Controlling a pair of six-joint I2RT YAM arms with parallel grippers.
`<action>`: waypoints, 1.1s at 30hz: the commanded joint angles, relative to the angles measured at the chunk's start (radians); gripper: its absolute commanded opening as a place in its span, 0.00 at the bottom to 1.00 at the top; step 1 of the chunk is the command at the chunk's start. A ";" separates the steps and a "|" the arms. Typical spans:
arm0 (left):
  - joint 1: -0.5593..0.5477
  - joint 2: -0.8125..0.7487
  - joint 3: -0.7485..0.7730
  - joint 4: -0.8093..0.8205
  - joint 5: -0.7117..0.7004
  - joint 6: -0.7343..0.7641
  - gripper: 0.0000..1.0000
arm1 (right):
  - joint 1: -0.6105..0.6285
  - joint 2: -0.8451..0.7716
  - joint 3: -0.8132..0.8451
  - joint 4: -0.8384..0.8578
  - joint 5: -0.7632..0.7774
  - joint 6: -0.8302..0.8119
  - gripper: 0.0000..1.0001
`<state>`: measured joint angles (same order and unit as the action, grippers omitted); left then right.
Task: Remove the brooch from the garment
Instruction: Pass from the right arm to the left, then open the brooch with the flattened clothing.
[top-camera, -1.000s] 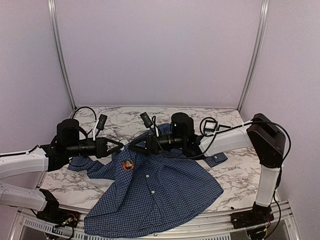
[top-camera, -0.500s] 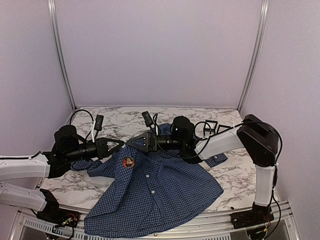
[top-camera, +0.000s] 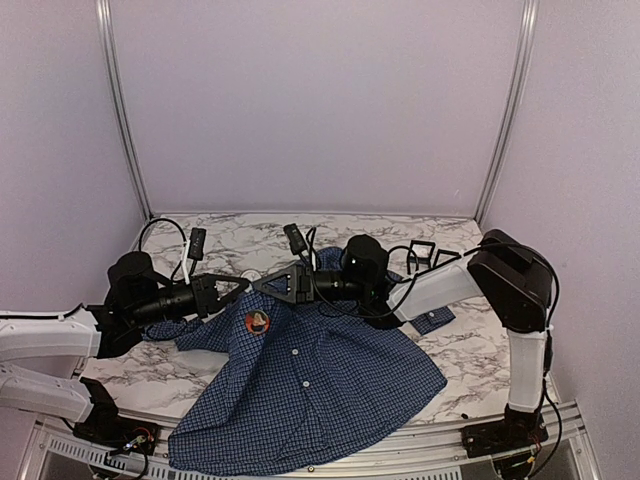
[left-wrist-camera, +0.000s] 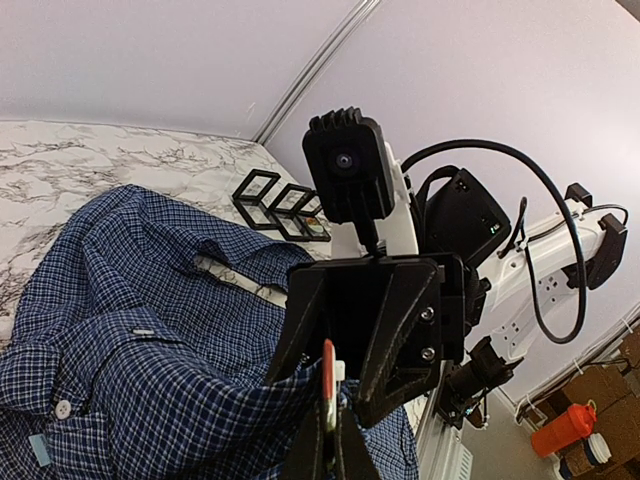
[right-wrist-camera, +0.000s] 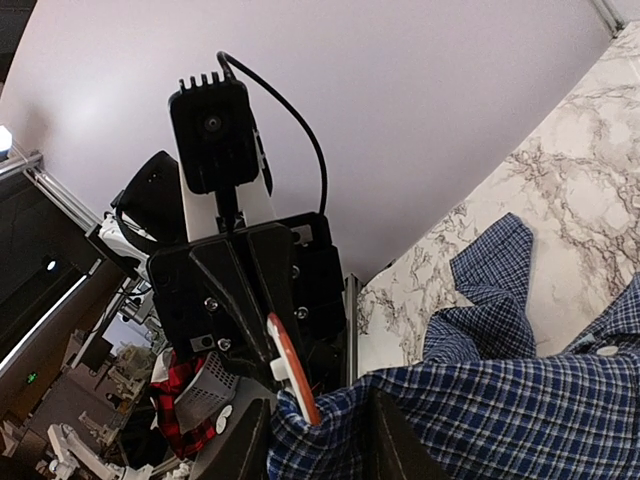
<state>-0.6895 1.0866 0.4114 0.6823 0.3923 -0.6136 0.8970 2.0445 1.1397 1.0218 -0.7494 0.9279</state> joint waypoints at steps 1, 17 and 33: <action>-0.015 0.007 0.002 0.063 0.011 0.018 0.00 | -0.004 0.026 0.020 0.014 -0.002 0.009 0.29; -0.035 0.006 0.041 0.010 0.059 0.100 0.00 | -0.003 0.031 0.041 -0.010 -0.017 0.006 0.08; -0.079 0.009 0.137 -0.191 0.066 0.243 0.00 | 0.002 0.029 0.056 -0.032 -0.022 0.007 0.06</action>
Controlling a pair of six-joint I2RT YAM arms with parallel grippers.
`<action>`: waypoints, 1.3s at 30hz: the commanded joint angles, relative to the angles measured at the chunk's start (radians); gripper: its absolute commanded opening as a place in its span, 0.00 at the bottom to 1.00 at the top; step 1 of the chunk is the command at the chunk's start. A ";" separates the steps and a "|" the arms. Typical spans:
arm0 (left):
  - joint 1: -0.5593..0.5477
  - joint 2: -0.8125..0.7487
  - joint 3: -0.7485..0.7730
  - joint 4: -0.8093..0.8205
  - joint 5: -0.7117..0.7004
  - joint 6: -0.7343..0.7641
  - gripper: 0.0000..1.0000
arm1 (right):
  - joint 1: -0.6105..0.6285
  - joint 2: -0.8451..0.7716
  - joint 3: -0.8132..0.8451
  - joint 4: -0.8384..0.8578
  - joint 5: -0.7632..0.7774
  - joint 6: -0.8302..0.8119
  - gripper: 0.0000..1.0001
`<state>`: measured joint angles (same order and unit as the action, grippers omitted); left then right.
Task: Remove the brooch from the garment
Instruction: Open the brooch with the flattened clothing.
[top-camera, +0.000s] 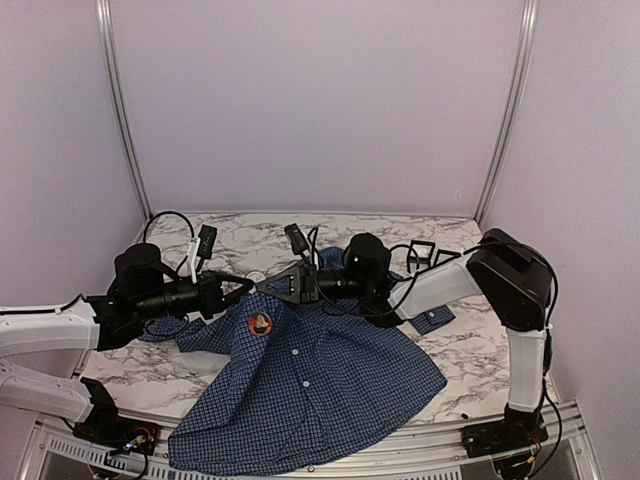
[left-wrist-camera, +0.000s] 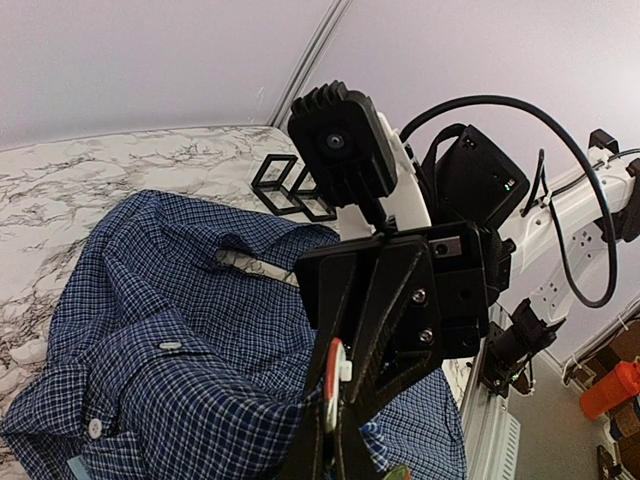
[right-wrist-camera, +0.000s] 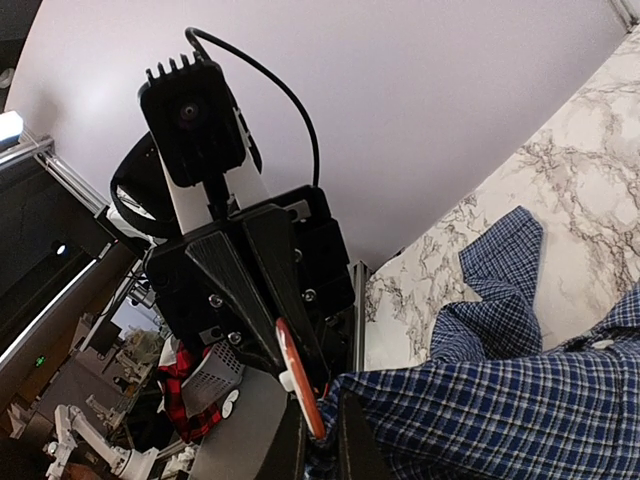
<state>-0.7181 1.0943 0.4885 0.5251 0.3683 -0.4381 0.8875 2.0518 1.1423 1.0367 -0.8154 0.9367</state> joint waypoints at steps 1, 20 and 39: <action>-0.053 0.003 0.061 -0.040 0.090 0.071 0.00 | 0.011 0.022 0.054 -0.048 0.044 -0.002 0.06; -0.055 -0.011 0.060 -0.091 0.032 0.069 0.00 | 0.012 -0.007 0.064 -0.149 0.054 -0.109 0.14; -0.036 -0.037 0.050 -0.173 -0.088 0.059 0.00 | 0.013 -0.081 0.037 -0.276 0.085 -0.255 0.23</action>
<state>-0.7532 1.0760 0.5114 0.3759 0.2691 -0.3817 0.8940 2.0178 1.1614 0.8001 -0.7731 0.7280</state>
